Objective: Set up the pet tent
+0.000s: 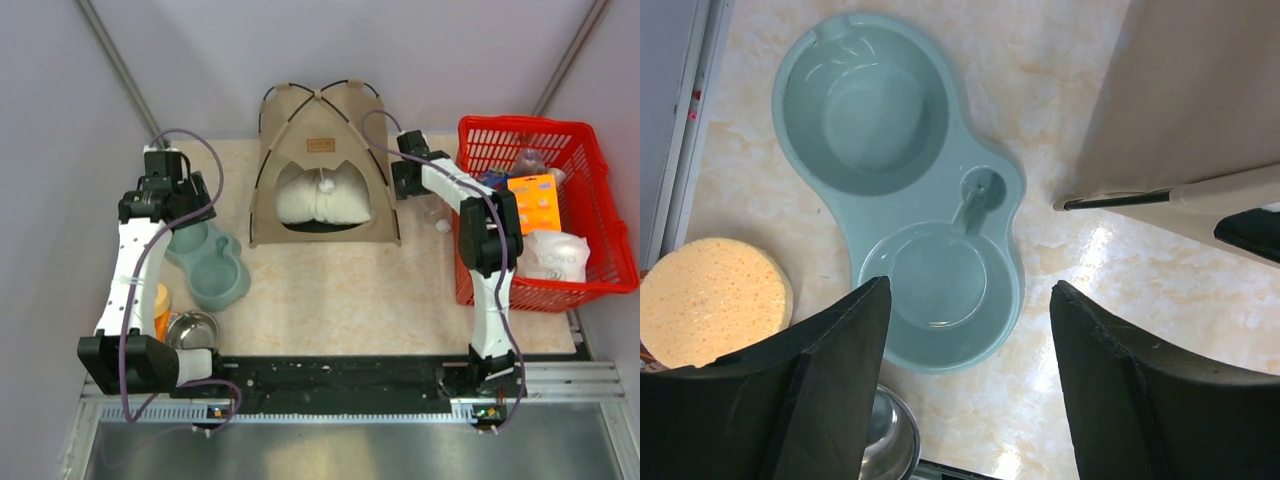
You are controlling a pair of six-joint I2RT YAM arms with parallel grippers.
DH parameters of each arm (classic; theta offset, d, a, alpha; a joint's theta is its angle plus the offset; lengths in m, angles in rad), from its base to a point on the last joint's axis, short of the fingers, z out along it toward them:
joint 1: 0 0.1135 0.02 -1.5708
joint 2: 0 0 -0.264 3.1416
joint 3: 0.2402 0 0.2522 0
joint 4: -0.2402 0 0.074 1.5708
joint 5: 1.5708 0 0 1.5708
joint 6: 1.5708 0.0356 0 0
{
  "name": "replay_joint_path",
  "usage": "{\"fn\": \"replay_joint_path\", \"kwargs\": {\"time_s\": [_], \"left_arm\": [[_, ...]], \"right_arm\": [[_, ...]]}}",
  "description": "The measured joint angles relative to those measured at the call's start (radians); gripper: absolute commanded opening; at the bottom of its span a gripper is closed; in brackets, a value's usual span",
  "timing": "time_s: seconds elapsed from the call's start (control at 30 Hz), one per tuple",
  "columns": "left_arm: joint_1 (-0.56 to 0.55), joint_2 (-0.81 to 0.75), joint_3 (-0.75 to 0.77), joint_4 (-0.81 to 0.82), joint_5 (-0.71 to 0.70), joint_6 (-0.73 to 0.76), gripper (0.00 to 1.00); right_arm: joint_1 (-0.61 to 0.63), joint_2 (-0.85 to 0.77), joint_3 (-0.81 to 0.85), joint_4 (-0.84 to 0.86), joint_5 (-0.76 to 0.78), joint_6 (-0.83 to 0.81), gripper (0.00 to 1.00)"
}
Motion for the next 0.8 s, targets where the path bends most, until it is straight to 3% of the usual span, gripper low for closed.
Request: {"fn": "replay_joint_path", "kwargs": {"time_s": [0.07, 0.17, 0.27, 0.53, 0.8], "left_arm": [[0.0, 0.0, 0.002, 0.0, 0.01, 0.0, 0.7], [0.0, -0.002, 0.006, 0.0, 0.02, 0.0, 0.7], [0.0, -0.007, 0.006, 0.001, 0.03, 0.0, 0.7], [0.0, -0.027, 0.007, 0.002, 0.076, 0.0, 0.7], [0.0, -0.082, 0.006, 0.035, 0.167, -0.001, 0.7]], "right_arm": [[0.0, 0.014, 0.015, -0.007, -0.01, -0.003, 0.78], [0.001, 0.018, 0.016, -0.012, -0.013, 0.0, 0.57], [0.001, 0.018, 0.017, -0.014, -0.021, 0.005, 0.46], [0.001, -0.038, -0.013, -0.011, -0.038, 0.069, 0.44], [0.001, -0.294, -0.048, 0.032, -0.101, 0.148, 0.43]]}}
